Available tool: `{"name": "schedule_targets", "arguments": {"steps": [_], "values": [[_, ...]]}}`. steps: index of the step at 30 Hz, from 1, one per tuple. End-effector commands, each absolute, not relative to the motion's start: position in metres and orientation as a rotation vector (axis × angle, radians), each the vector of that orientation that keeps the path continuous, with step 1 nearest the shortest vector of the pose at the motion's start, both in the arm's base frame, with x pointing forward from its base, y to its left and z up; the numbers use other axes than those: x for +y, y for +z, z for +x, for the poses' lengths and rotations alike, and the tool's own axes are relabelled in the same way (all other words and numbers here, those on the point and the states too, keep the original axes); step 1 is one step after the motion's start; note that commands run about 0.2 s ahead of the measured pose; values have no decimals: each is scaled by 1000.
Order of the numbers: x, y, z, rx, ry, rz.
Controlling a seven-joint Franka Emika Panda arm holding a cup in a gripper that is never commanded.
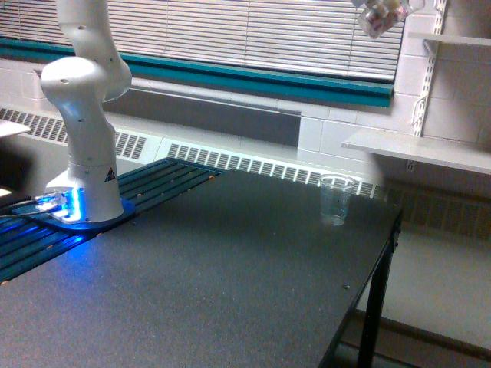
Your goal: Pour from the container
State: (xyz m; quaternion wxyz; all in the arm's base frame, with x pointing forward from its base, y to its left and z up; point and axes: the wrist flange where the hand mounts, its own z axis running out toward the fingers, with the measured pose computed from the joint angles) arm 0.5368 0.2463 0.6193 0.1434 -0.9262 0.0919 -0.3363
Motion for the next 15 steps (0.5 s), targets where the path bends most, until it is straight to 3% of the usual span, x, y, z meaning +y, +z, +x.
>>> {"name": "schedule_targets", "arguments": {"steps": [1, 15], "values": [[240, 602, 543, 281, -874, -2762], [237, 572, 538, 279, -746, -2864]]}}
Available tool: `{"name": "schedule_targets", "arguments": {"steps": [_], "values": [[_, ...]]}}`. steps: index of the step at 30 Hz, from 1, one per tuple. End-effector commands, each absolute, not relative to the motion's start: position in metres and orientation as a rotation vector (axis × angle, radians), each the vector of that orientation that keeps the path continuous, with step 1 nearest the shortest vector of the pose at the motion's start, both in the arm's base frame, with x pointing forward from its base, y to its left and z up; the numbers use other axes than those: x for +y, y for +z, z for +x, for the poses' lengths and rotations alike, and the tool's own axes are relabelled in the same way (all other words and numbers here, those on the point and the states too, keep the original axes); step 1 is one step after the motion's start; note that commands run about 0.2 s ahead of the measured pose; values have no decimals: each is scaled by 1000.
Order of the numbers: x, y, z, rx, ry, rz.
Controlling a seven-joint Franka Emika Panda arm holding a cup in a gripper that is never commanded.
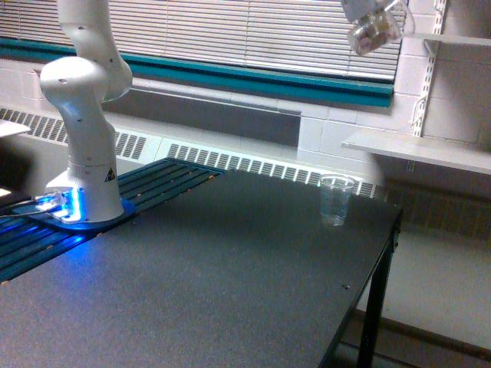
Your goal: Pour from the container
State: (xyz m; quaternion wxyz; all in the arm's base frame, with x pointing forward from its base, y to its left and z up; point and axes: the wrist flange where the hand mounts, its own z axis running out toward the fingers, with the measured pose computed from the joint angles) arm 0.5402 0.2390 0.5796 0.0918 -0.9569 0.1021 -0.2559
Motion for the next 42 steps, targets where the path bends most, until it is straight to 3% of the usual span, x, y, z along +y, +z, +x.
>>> {"name": "schedule_targets", "arguments": {"steps": [1, 23, 42], "values": [[237, 570, 537, 277, -745, -2864], [235, 488, 507, 211, -700, -2912], [237, 424, 457, 85, -551, -2942]]}}
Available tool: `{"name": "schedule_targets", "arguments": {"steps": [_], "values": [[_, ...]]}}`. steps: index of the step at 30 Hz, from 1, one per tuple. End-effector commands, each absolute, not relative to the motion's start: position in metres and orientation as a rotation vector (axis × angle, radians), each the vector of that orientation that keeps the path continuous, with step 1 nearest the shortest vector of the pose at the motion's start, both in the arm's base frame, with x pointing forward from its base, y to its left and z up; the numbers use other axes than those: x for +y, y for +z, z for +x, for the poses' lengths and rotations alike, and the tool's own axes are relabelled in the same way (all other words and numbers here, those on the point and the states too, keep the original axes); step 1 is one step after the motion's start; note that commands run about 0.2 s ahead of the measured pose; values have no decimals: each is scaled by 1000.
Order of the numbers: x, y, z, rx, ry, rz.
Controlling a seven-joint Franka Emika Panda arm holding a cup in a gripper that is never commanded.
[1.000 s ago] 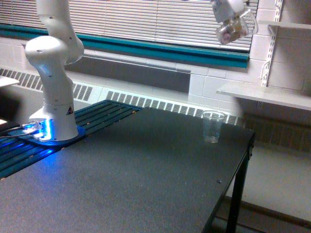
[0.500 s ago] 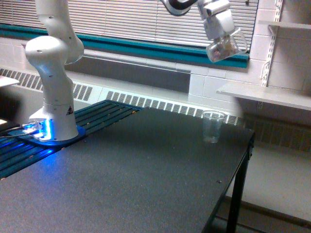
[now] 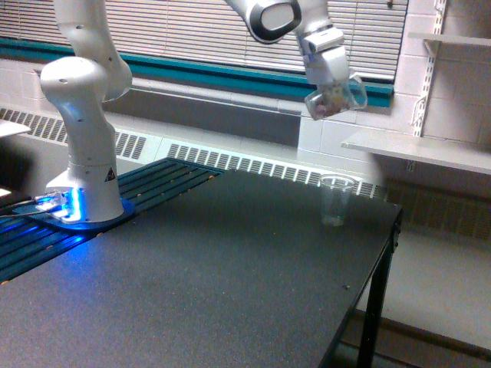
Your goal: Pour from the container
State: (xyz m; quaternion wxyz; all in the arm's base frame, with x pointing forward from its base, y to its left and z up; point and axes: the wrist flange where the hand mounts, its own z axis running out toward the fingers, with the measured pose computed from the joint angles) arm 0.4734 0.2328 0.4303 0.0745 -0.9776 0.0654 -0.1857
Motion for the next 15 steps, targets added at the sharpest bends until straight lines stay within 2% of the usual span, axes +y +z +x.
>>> {"name": "schedule_targets", "arguments": {"steps": [1, 15], "values": [[237, 422, 456, 82, -543, -2943], [227, 402, 446, 37, -428, -2956]]}}
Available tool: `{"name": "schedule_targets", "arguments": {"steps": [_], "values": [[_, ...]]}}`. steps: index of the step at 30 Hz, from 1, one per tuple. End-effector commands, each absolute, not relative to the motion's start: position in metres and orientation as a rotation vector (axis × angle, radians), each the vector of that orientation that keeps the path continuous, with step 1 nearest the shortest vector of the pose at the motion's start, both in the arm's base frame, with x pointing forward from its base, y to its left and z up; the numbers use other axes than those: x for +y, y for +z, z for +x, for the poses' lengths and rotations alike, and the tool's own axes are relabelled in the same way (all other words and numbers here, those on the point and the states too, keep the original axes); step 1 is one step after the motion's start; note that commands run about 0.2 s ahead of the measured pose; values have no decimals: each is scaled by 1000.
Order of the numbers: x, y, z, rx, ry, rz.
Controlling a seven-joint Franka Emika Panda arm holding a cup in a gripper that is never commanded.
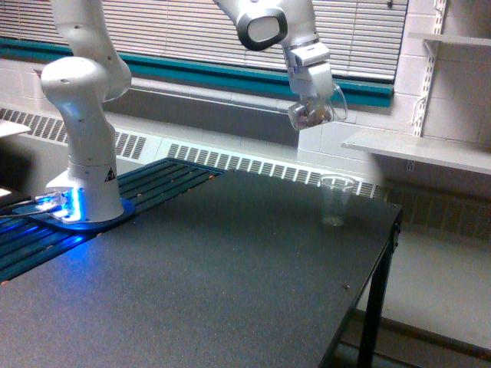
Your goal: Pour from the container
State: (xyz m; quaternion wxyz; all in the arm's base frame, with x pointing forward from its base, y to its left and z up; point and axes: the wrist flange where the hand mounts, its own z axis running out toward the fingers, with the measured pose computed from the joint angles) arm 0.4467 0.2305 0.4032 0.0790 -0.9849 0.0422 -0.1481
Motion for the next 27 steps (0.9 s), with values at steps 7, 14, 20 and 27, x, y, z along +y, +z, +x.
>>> {"name": "schedule_targets", "arguments": {"steps": [7, 14, 20, 27], "values": [[224, 395, 453, 38, -383, -2961], [220, 385, 461, 42, -334, -2972], [220, 378, 470, 47, -290, -2976], [223, 367, 479, 46, -244, -2987]]}}
